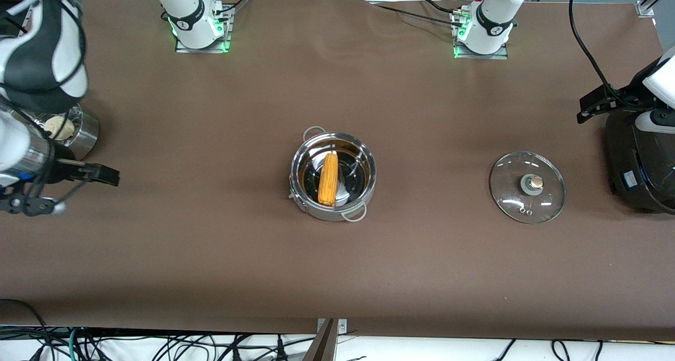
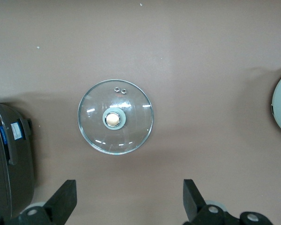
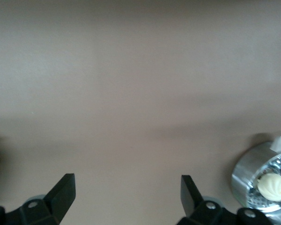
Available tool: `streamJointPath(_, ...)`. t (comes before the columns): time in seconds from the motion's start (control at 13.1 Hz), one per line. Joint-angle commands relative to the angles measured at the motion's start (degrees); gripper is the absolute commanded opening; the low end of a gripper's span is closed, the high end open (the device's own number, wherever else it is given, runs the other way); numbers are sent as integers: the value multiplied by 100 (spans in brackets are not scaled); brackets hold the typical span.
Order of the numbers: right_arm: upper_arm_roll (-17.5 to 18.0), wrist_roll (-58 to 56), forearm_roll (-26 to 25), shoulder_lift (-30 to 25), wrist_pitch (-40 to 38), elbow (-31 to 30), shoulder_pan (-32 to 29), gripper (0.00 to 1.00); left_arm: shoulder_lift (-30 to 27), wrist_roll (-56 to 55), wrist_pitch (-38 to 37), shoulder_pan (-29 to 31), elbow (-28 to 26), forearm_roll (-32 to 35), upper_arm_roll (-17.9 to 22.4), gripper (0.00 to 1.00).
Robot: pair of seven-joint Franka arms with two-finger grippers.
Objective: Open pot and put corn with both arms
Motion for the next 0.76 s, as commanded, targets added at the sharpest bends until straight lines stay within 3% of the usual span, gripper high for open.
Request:
streamJointPath(0.0,106,-277,144,-665,-54,-732,-283,99,-54,-25,30,-27,8,170,2,100)
streamJointPath(0.3,106,-286,83,-1675,-46,-1700,-284,100,-54,-33,30,-27,8,170,2,100)
streamJointPath(0.69,282,-163,21,-1712,-537,-1789,-468,100,-54,-16,30,-9,8,171,11,100)
